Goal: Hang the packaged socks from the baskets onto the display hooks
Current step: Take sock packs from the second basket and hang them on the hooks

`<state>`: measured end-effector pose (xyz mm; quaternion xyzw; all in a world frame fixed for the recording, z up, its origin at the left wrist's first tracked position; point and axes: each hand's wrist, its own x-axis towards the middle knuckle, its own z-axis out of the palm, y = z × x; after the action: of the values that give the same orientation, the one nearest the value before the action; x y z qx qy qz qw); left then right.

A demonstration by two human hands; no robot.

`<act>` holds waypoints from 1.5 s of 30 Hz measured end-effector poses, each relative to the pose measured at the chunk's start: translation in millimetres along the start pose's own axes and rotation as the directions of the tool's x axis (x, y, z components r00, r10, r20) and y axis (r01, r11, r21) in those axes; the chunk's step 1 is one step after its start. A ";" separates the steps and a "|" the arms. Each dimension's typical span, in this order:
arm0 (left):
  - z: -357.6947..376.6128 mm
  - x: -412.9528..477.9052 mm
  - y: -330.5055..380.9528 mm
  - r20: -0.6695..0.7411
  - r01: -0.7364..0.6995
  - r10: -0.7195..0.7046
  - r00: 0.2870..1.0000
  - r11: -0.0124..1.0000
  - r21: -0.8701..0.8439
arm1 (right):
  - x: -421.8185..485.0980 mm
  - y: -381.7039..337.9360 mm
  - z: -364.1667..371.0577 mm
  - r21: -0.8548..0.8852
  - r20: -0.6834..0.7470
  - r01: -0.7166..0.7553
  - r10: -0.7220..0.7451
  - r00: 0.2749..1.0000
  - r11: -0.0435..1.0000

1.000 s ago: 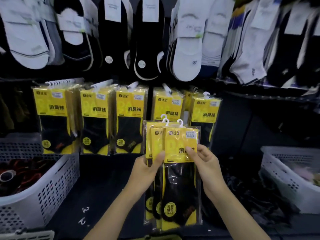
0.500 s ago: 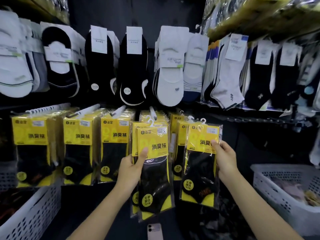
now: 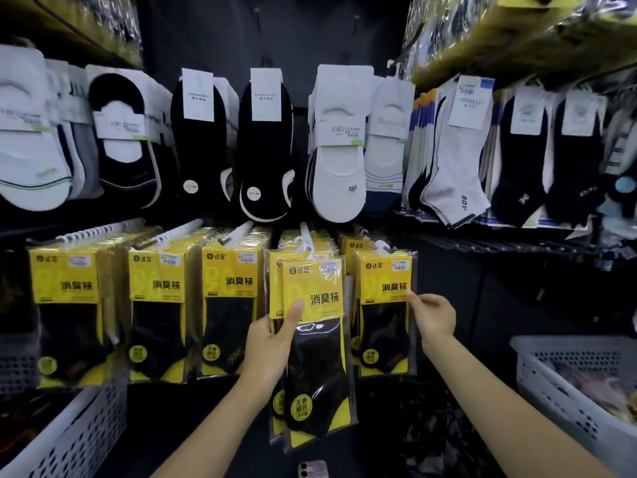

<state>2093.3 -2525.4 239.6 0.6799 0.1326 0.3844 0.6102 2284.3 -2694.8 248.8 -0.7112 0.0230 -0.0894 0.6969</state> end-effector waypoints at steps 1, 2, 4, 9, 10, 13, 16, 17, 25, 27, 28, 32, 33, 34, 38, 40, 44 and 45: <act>1.6 -0.7 -0.5 -0.014 0.018 -0.018 1.000 1.000 0.019 | -1.3 1.6 -2.3 -0.015 -0.024 -0.020 0.019 1.000 1.000; 3.5 -1.6 -0.4 -0.038 0.046 -0.044 0.998 0.997 0.053 | -4.6 3.1 -5.4 -0.016 -0.034 -0.033 0.033 0.999 0.999; 9.5 -2.6 -0.7 -0.065 0.087 -0.082 0.995 0.993 0.083 | -15.3 3.8 -9.5 0.026 0.039 -0.022 0.021 0.999 0.999; 31.5 -8.6 -5.7 0.000 0.030 -0.030 1.000 0.999 0.031 | -69.5 -10.9 -11.8 0.135 0.511 0.011 -0.079 0.856 0.991; 35.3 -10.6 -7.0 0.031 0.028 -0.028 0.999 0.999 0.018 | -77.2 -11.9 -11.4 0.137 0.559 0.017 -0.091 0.824 0.990; 42.1 -16.6 -12.1 0.105 0.046 -0.041 0.994 0.998 -0.045 | -88.4 -9.0 -12.5 0.191 0.573 -0.010 -0.103 0.813 0.982; 41.8 -19.3 -13.4 0.082 0.044 -0.043 0.996 0.999 -0.010 | -86.4 -4.7 -16.8 0.236 0.519 -0.036 -0.095 0.849 0.971; 39.3 -18.2 -12.5 0.030 0.058 -0.059 0.998 0.997 0.041 | -83.0 -4.5 -19.1 0.241 0.486 -0.044 -0.081 0.870 0.970; 10.1 -3.2 -9.0 -0.122 0.015 0.005 0.993 0.986 0.167 | -38.4 -26.3 -33.4 0.251 0.250 0.033 -0.098 0.963 0.967; 7.1 -1.9 -8.6 -0.133 0.022 0.003 0.991 0.982 0.186 | -32.7 -31.3 -30.0 0.228 0.262 0.090 -0.150 0.954 0.970; 6.0 -1.3 -9.1 -0.124 0.017 0.006 0.992 0.982 0.188 | -30.5 -33.4 -27.2 0.214 0.277 0.115 -0.173 0.945 0.970; 5.0 -0.9 -10.1 -0.030 -0.040 0.046 0.998 0.981 0.192 | -23.0 -39.6 -15.5 0.184 0.377 0.157 -0.218 0.900 0.970; 5.3 -0.7 -9.6 -0.023 -0.039 0.045 0.999 0.979 0.199 | -21.5 -40.2 -13.9 0.178 0.392 0.156 -0.215 0.894 0.972; 6.3 -0.2 -9.3 -0.023 -0.037 0.043 0.999 0.978 0.203 | -19.1 -39.3 -12.6 0.167 0.401 0.160 -0.215 0.890 0.973; 13.1 2.3 -8.1 -0.022 -0.036 0.041 0.999 0.979 0.200 | -5.4 -27.2 -7.2 0.049 0.320 0.211 -0.215 0.923 0.976; 17.3 2.1 -7.7 -0.006 -0.029 0.030 1.000 0.981 0.194 | -0.5 -19.6 -6.7 -0.021 0.188 0.178 -0.171 0.967 0.984; 26.3 0.4 -7.3 -0.004 -0.020 0.021 1.000 0.987 0.161 | -6.5 -6.8 -13.2 -0.091 0.011 0.150 -0.149 0.989 0.985; 29.0 0.3 -7.4 -0.003 -0.020 0.021 1.000 0.988 0.155 | -10.9 -5.2 -15.1 -0.064 0.006 0.170 -0.170 0.985 0.983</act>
<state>2115.5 -2544.6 234.1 0.7257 0.1563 0.3807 0.5514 2270.7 -2707.8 253.1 -0.7327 -0.0353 -0.1475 0.6634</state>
